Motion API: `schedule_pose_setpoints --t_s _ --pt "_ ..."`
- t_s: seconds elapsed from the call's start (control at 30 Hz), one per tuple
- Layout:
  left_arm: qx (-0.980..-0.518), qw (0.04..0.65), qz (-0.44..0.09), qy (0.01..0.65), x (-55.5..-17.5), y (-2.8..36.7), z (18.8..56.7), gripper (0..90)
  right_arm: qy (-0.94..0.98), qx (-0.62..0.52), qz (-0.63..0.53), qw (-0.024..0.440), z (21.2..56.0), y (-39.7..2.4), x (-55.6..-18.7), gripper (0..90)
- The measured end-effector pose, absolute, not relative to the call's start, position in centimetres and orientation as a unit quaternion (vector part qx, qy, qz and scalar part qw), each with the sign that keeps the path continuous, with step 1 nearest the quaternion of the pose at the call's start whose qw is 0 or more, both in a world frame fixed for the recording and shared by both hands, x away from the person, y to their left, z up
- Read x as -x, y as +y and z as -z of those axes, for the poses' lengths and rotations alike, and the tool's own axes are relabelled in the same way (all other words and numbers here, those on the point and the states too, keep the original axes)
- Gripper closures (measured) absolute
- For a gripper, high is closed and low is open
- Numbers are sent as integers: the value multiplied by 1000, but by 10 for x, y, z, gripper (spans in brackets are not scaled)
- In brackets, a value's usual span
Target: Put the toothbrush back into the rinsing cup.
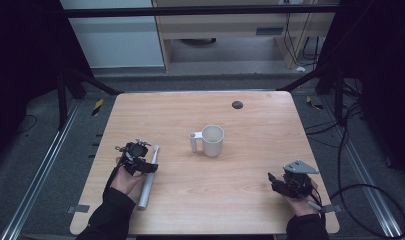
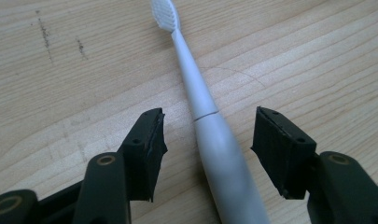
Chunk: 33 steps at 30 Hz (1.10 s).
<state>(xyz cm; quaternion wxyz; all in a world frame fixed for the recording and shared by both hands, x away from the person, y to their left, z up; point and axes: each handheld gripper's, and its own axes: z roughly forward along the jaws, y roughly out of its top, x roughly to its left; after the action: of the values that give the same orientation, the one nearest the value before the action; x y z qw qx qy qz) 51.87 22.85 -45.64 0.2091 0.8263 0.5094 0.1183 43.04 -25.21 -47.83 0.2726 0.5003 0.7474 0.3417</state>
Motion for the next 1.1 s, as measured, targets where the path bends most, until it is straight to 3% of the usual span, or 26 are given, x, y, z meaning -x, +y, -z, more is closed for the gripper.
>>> schedule_pose_setpoints --t_s 1.1 --pt "-827 187 -86 524 -518 227 469 533 753 -500 -334 265 480 -251 -431 363"
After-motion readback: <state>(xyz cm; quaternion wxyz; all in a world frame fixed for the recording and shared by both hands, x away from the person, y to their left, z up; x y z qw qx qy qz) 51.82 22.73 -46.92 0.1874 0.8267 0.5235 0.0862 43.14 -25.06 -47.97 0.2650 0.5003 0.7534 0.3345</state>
